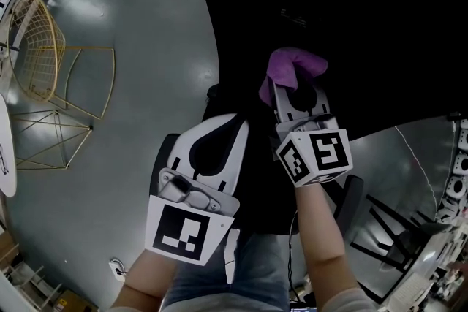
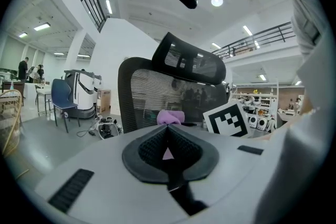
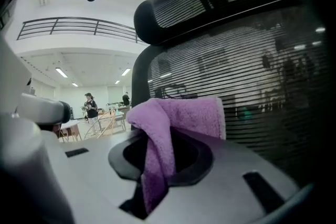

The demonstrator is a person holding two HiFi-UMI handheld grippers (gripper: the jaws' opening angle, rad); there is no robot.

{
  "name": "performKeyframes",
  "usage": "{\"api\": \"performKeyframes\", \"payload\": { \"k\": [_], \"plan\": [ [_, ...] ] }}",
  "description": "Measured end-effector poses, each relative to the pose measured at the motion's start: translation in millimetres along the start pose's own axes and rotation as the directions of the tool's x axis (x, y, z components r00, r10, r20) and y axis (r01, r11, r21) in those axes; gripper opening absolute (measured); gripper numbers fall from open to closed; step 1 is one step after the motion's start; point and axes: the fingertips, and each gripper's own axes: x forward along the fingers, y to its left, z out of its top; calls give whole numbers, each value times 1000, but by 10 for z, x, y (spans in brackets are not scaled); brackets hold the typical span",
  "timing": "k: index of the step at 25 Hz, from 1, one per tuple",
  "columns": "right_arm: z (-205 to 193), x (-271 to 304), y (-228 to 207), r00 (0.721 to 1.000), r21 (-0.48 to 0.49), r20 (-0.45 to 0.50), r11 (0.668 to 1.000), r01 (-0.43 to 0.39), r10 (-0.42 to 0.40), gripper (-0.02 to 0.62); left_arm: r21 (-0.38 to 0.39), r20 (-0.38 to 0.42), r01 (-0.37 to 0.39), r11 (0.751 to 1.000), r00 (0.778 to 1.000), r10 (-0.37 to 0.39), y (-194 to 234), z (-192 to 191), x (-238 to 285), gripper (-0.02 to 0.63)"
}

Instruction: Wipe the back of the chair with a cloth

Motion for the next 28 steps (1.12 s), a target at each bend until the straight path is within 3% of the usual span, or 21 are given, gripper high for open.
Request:
{"api": "performKeyframes", "payload": {
  "k": [23,28],
  "plan": [
    [-93,552,874,985,-12,-46,986,-169,168,67,-56,13,-92,994,996,93,473,-28,-289,9],
    [-101,557,870,989,-8,-27,990,-142,142,67,-60,10,-96,994,995,96,494,-48,-317,9]
  ]
}}
